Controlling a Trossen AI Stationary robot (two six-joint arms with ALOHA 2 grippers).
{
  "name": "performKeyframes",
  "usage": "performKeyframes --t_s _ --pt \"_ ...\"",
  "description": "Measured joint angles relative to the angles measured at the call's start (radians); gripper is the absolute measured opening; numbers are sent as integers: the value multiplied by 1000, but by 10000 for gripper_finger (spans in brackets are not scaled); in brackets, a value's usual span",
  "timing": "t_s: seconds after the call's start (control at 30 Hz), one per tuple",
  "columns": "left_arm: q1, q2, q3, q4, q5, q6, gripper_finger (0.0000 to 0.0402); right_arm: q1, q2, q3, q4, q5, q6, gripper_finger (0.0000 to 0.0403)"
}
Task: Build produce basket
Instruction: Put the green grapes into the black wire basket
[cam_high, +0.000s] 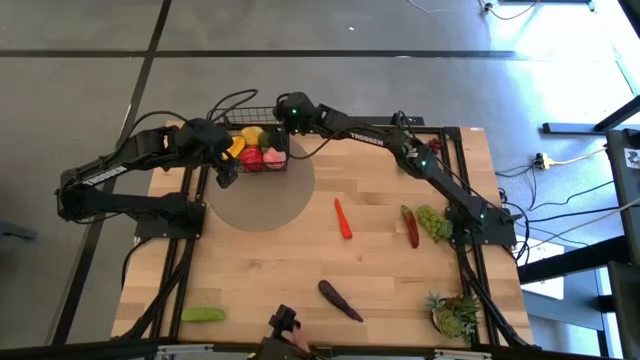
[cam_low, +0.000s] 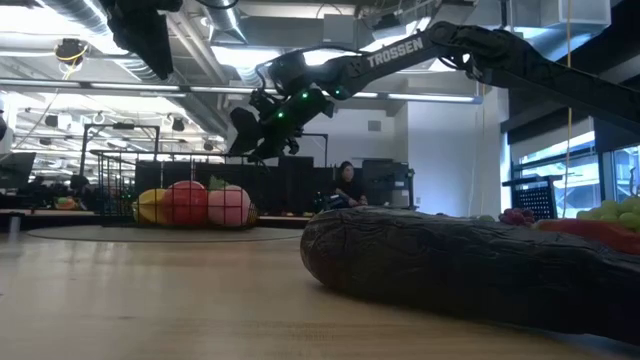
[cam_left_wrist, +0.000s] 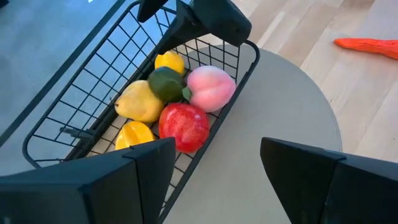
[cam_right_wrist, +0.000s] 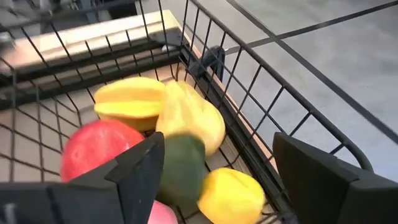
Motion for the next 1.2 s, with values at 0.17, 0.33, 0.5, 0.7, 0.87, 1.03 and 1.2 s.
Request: performKeyframes --t_s 0.17,0.33,0.5,0.7,0.87,1.03,1.2 --pt "0 0 0 0 0 0 225 0 -40 5 -29 -13 99 282" --pt "0 0 0 0 0 0 225 1 -92 6 -139 -48 129 271" --pt "0 0 0 0 0 0 225 17 -161 6 -316 -72 94 261" --pt "0 0 0 0 0 0 225 53 -259 6 -561 0 95 259" --pt "0 0 0 0 0 0 225 88 -337 7 -771 117 243 259" --pt "0 0 0 0 0 0 225 125 -396 7 -1002 173 397 259" --pt "0 0 0 0 0 0 225 172 -424 7 -1235 173 529 259"
